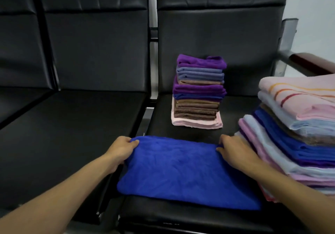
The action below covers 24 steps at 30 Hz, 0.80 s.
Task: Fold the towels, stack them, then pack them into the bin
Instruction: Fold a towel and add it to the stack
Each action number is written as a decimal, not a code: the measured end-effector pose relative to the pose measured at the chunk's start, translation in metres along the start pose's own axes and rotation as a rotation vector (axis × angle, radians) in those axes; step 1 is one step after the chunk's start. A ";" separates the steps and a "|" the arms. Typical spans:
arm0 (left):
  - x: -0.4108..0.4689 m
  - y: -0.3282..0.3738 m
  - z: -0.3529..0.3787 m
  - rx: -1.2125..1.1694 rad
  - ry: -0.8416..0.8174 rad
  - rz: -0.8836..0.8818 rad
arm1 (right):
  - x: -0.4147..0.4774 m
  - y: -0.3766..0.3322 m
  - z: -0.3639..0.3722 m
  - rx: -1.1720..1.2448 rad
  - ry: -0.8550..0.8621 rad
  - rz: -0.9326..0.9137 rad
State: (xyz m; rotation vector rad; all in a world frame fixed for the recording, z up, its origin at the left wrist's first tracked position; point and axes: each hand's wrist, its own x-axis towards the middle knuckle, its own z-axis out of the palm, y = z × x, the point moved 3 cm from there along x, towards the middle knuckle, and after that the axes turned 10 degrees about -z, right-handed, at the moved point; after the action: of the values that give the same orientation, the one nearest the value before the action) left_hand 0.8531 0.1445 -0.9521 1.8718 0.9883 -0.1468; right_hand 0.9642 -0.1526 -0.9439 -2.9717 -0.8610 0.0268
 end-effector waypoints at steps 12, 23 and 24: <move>-0.023 0.007 0.000 0.544 -0.014 0.141 | -0.061 -0.061 0.019 0.125 -0.263 -0.416; -0.036 0.004 -0.011 0.335 -0.140 0.111 | -0.065 -0.048 0.021 0.168 -0.387 -0.409; -0.039 0.005 -0.014 0.281 -0.183 0.120 | -0.065 -0.048 0.020 0.169 -0.385 -0.410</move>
State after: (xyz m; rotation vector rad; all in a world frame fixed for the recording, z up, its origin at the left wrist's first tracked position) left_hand 0.8267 0.1327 -0.9227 2.1245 0.7574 -0.3948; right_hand 0.8831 -0.1458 -0.9616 -2.6139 -1.4114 0.6359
